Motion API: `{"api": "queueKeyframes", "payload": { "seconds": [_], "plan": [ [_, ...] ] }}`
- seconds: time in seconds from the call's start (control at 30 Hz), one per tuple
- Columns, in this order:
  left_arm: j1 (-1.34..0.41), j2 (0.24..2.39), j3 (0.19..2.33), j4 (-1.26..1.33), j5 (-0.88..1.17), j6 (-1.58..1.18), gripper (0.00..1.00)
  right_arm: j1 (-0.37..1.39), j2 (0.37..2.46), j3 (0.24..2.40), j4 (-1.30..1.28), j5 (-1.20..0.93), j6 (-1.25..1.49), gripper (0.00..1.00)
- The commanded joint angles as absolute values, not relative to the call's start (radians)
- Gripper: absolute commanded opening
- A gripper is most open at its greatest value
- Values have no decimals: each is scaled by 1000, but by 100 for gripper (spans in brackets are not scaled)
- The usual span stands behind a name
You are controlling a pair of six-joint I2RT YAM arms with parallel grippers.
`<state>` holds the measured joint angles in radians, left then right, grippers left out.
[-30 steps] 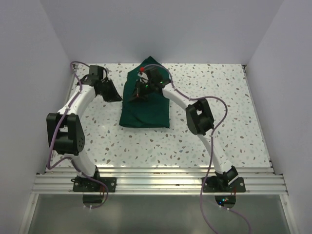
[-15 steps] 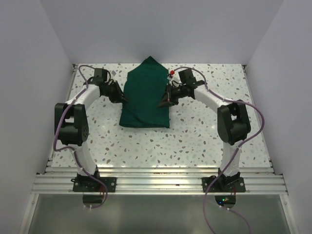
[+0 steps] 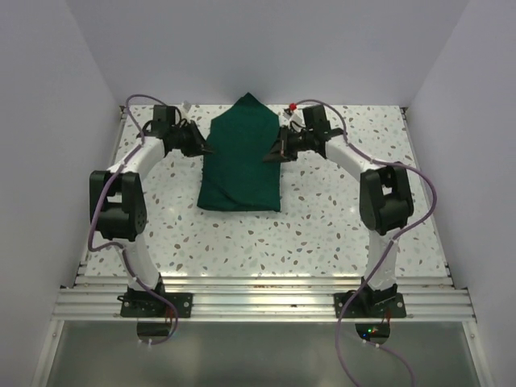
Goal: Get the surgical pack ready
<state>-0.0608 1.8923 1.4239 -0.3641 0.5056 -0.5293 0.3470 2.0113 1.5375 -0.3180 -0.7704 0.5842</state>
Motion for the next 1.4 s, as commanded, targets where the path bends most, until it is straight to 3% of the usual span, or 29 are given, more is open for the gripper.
{"api": "queueKeyframes", "payload": {
  "seconds": [0.0,0.3,0.63,0.93,1.37],
  "plan": [
    [-51,1932,1566,-225,537,-503,15,339,2104,1720,-209,-759,652,6],
    [-52,2150,1629,55,649,-598,10,291,2341,1871,29,-773,787,7],
    [-51,2338,1815,72,628,-607,7,242,2500,2012,51,-782,795,6],
    [-49,2462,1979,-173,502,-569,11,221,2626,2172,-86,-759,779,7],
    [-25,2507,1918,-308,427,-557,6,224,2723,2198,-208,-752,785,6]
  ]
}}
